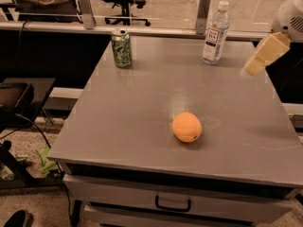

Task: Move blue plastic bottle near orange

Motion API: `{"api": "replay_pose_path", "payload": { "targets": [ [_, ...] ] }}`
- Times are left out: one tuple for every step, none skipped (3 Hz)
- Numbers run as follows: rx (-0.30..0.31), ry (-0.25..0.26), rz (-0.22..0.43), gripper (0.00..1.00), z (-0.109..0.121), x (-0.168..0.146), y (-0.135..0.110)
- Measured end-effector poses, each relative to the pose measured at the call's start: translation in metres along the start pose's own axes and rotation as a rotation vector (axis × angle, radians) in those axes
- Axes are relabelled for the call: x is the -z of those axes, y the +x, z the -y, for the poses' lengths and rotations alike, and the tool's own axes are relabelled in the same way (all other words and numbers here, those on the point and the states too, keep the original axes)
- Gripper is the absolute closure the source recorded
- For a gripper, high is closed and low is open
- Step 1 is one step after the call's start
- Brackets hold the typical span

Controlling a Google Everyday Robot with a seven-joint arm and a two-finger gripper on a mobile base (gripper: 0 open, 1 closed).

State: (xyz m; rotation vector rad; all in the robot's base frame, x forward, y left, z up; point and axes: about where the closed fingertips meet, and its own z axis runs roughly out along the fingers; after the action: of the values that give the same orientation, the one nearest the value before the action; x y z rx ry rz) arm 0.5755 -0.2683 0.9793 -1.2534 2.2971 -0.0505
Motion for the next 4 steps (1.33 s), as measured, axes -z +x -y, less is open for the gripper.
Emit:
{"api": "replay_pose_path", "payload": {
  "targets": [
    [-0.072, 0.049, 0.045, 0.0, 0.042, -0.018, -0.008],
    [-0.133, 0.098, 0.117, 0.0, 0.08, -0.045, -0.031],
    [-0.187, 0.133, 0.199, 0.0, 0.11, -0.074, -0.054],
    [-0.235, 0.145, 0.276, 0.0, 0.131, -0.11, -0.081]
  ]
}}
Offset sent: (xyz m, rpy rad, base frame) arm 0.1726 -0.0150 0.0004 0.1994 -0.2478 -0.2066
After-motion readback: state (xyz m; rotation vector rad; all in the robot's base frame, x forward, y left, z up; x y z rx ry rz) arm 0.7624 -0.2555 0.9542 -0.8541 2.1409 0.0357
